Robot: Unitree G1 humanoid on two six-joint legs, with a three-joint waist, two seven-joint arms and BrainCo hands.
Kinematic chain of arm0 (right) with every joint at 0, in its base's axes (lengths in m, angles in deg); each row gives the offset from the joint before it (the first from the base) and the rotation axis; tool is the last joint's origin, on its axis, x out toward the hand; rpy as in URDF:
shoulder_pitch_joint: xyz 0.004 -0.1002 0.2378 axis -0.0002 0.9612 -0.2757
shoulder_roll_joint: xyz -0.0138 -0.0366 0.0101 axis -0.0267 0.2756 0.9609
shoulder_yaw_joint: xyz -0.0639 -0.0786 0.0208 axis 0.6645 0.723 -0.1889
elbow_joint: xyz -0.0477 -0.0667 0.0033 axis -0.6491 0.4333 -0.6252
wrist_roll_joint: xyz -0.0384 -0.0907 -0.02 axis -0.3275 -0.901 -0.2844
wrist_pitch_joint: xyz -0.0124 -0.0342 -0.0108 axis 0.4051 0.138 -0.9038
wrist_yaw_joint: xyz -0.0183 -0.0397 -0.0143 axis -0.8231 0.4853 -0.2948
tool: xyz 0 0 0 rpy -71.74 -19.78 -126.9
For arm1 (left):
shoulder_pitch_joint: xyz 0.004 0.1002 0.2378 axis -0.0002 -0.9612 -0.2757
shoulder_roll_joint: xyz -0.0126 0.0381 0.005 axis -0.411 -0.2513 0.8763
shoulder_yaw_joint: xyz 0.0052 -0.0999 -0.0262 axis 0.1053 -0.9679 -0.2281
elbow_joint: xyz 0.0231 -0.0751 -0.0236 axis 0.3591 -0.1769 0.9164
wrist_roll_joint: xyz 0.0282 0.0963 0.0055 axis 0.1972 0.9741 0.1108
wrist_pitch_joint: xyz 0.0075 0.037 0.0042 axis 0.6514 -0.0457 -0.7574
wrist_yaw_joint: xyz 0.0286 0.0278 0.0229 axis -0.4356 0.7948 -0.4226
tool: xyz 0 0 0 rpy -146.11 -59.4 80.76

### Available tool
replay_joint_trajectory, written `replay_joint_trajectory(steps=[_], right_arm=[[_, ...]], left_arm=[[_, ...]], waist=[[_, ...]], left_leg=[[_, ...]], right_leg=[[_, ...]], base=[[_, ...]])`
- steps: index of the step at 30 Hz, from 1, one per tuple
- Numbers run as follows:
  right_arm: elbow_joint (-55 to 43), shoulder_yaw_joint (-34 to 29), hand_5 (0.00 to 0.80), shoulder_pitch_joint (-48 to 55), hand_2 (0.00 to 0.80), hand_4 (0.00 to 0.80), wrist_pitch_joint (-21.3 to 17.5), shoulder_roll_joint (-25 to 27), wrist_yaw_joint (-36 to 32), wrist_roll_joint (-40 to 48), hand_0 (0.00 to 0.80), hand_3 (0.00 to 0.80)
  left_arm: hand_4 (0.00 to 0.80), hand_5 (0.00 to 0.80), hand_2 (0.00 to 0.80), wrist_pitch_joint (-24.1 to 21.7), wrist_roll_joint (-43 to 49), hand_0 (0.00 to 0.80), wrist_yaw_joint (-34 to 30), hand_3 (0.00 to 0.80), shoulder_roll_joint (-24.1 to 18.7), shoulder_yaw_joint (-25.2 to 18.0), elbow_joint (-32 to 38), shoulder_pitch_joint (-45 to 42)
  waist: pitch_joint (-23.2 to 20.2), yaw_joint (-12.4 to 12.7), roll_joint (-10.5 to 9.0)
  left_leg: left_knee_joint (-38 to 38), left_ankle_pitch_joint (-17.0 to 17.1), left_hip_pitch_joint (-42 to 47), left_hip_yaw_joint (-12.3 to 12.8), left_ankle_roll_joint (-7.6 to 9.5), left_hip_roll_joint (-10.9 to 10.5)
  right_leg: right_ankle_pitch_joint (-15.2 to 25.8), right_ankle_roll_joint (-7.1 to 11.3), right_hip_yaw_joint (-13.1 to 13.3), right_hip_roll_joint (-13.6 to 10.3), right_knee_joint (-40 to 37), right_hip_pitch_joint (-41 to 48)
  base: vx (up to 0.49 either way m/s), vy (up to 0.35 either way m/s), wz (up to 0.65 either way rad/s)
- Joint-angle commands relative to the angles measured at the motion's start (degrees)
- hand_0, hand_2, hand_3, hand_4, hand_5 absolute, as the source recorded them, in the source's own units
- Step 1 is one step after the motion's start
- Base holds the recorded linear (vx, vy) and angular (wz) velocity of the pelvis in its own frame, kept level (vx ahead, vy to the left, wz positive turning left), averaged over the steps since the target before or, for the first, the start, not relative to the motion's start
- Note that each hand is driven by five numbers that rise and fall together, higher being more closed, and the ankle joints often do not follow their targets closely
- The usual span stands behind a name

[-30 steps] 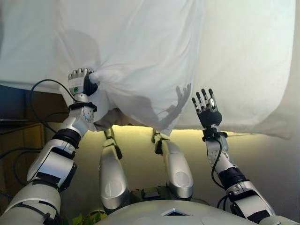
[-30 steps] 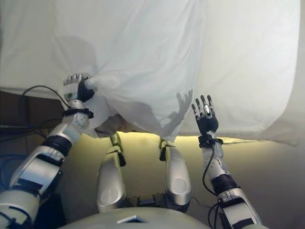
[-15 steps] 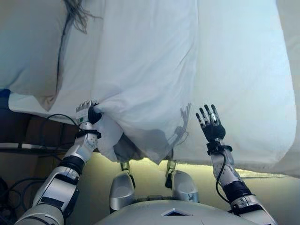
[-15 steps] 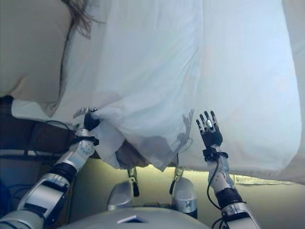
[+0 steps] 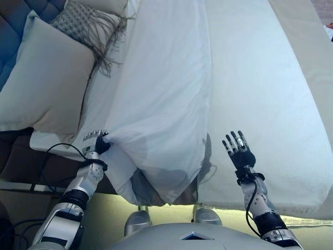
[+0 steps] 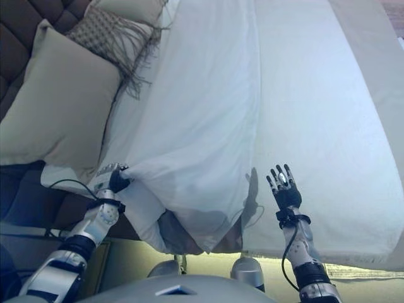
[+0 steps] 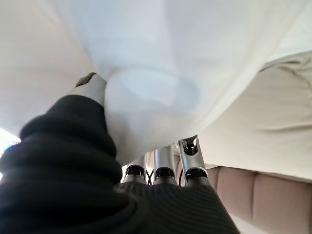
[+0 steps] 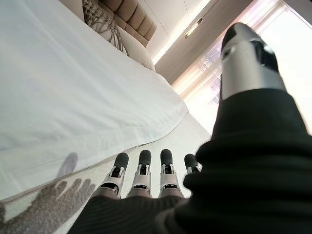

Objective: Make the bed neatly

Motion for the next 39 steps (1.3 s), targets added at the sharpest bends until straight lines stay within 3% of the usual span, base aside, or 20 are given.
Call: replay_joint_trajectory(steps=[1, 6, 10, 16, 35, 36, 38, 39], right_arm=[[-0.7, -3.6, 0.0, 2.2, 0.0, 0.0, 0.2, 1.6, -1.3, -1.4, 0.0, 0.0], [-0.6, -4.6, 0.0, 3.0, 0.0, 0.0, 0.3, 1.5, -1.8, -1.6, 0.0, 0.0], [-1.0, -4.7, 0.0, 3.1, 0.0, 0.0, 0.5, 1.8, -1.6, -2.0, 0.0, 0.0], [-1.1, -5.6, 0.0, 3.4, 0.0, 0.0, 0.9, 2.7, -1.9, -2.4, 0.0, 0.0], [-4.0, -5.8, 0.0, 3.9, 0.0, 0.0, 2.4, 1.1, -1.2, -3.5, 0.0, 0.0], [-4.0, -5.8, 0.0, 4.0, 0.0, 0.0, 2.5, 1.0, -1.1, -3.3, 0.0, 0.0], [-3.8, -5.8, 0.0, 4.2, 0.0, 0.0, 2.1, 0.7, -1.2, -2.9, 0.0, 0.0], [-3.6, -5.7, 0.0, 4.3, 0.0, 0.0, 1.8, 0.5, -1.2, -2.7, 0.0, 0.0]], left_arm=[[0.8, 0.8, 0.8, 3.2, 1.5, 0.8, 0.9, 0.8, -14.4, -10.1, -4.1, -8.7], [0.8, 0.8, 0.8, 2.7, 4.3, 0.8, -0.7, 0.8, -17.9, -13.2, -4.1, -9.8], [0.8, 0.8, 0.8, 3.1, 10.9, 0.8, -1.6, 0.8, -20.6, -12.6, -5.3, -9.5], [0.8, 0.8, 0.8, 5.6, 10.9, 0.8, -3.3, 0.8, -23.7, -12.2, -6.5, -9.9], [0.8, 0.8, 0.8, 4.7, 6.0, 0.8, -0.8, 0.8, -19.9, -14.6, -9.9, -13.3], [0.709, 0.709, 0.709, 5.1, 4.4, 0.709, 0.6, 0.709, -19.1, -14.7, -10.2, -13.5], [0.0, 0.0, 0.0, 5.0, 1.8, 0.0, 2.4, 0.0, -17.5, -15.1, -10.9, -13.6], [0.0, 0.0, 0.0, 4.6, 1.8, 0.0, 2.3, 0.0, -16.7, -15.2, -10.8, -13.7]], waist=[[-4.2, 5.0, -0.33], [-4.5, 5.5, -0.21], [-4.8, 5.5, 0.22], [-4.3, 5.3, 1.1], [-2.7, 5.5, 0.2], [-2.6, 5.4, 0.12], [-2.5, 5.6, -0.16], [-2.3, 5.7, -0.29]], left_leg=[[2.1, 1.6, -4.1, -0.5, 0.07, 0.1], [2.1, 1.4, -3.9, -1.3, 0.16, -0.2], [1.9, 1.5, -4.0, -1.8, 0.34, -0.7], [2.8, 0.9, -4.5, -2.4, 0.67, -1.3], [5.2, -0.3, -5.2, -2.7, 0.97, -0.6], [5.4, -0.4, -5.3, -2.7, 0.99, -0.6], [5.7, -0.6, -5.3, -2.8, 1.01, -0.4], [5.8, -0.6, -5.4, -3.0, 1.04, -0.4]], right_leg=[[-0.5, 5.3, -0.4, -7.6, 6.9, -3.9], [-0.4, 5.59, -0.7, -8.1, 7.2, -3.7], [-0.2, 5.78, -0.7, -8.7, 7.5, -3.7], [0.1, 5.92, -0.2, -9.7, 8.6, -4.8], [0.0, 5.58, 0.7, -9.5, 9.9, -6.0], [0.0, 5.51, 0.9, -9.4, 10.0, -6.0], [-0.1, 5.43, 0.9, -9.4, 10.1, -6.1], [-0.1, 5.39, 0.9, -9.3, 10.1, -6.2]], base=[[0.038, 0.052, 0.01], [0.034, 0.037, 0.0], [0.035, 0.063, 0.01], [0.025, 0.078, 0.01], [0.01, -0.015, 0.0], [0.021, -0.037, -0.01], [0.013, -0.063, -0.01], [0.007, -0.069, -0.01]])
